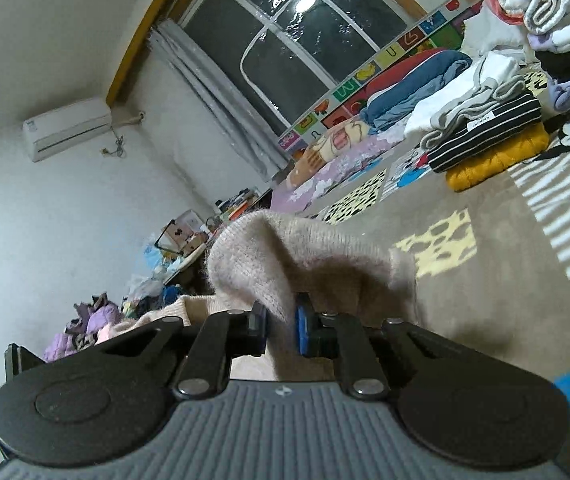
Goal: Fold clothes
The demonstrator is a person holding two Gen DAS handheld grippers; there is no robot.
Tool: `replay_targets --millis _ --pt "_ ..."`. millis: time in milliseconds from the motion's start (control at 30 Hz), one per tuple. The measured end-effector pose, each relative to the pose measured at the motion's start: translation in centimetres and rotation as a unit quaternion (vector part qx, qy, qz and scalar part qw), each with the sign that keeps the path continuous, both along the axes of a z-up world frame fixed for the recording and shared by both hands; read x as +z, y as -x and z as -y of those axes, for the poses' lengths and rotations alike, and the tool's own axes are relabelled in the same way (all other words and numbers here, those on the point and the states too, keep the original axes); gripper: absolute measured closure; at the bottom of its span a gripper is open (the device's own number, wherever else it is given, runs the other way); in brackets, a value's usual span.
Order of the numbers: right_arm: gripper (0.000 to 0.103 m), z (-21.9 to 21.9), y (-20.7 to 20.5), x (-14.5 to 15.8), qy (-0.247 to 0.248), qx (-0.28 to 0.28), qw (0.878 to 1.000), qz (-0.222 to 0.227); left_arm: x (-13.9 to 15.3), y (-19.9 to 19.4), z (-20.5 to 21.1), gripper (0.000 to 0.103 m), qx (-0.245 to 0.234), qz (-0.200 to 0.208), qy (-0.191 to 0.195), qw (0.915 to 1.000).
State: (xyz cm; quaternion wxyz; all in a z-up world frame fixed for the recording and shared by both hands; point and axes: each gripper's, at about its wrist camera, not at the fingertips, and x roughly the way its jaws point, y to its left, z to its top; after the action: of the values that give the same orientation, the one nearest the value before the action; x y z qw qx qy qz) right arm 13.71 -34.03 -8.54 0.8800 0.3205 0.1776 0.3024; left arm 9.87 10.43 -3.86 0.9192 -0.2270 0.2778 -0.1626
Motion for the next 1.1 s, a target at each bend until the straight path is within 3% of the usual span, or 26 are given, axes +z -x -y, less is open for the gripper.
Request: replay_targets --millis 133,200,267,300,333,400,533,633,667,700,800,933,1100 --pt "0.087 -0.4 3.1 0.1 0.023 0.005 1.0 -0.012 -0.7 2.5 -0.1 0.092 -0.008 -0.009 -0.01 0.9999" --pt "0.086 -0.7 4.5 0.4 0.051 0.001 0.999 -0.009 -0.6 3.3 -0.1 0.087 -0.008 -0.013 -0.017 0.9997" --pt "0.081 -1.1 5.8 1.1 0.088 -0.006 0.996 0.002 -0.1 4.3 0.0 0.065 -0.007 -0.003 -0.038 0.9993" --pt "0.076 -1.3 6.5 1.5 0.107 -0.01 0.994 0.008 0.3 4.9 0.0 0.043 -0.006 0.005 -0.05 0.9987" --pt "0.071 -1.5 7.1 1.8 0.125 -0.013 0.992 0.014 0.6 5.5 0.1 0.038 -0.005 0.013 -0.063 0.9979" --pt "0.057 -1.9 8.5 2.5 0.162 -0.02 0.986 0.026 1.6 6.6 0.4 0.038 -0.011 0.031 -0.101 0.9943" --pt "0.056 -2.7 11.2 3.9 0.235 -0.034 0.97 0.05 3.5 8.3 1.4 0.03 -0.028 0.069 -0.181 0.9807" --pt "0.05 -3.2 12.6 5.5 0.289 -0.043 0.953 0.081 4.9 8.7 2.4 0.023 -0.067 0.095 -0.223 0.9677" --pt "0.044 -3.5 12.6 6.3 0.306 -0.04 0.946 0.096 5.1 8.3 2.9 0.022 -0.087 0.097 -0.238 0.9624" --pt "0.038 -3.8 12.4 7.0 0.322 -0.033 0.94 0.109 5.3 7.8 3.5 0.02 -0.107 0.098 -0.253 0.9564" --pt "0.034 -4.9 10.7 8.8 0.361 0.006 0.922 0.138 5.7 6.3 5.1 0.02 -0.165 0.103 -0.302 0.9334" --pt "0.032 -6.3 7.3 9.9 0.4 0.087 0.904 0.127 6.0 3.4 7.1 0.02 -0.238 0.102 -0.363 0.895" --pt "0.031 -8.4 3.8 9.7 0.444 0.17 0.874 0.099 6.0 0.2 8.9 0.02 -0.305 0.09 -0.393 0.8628"
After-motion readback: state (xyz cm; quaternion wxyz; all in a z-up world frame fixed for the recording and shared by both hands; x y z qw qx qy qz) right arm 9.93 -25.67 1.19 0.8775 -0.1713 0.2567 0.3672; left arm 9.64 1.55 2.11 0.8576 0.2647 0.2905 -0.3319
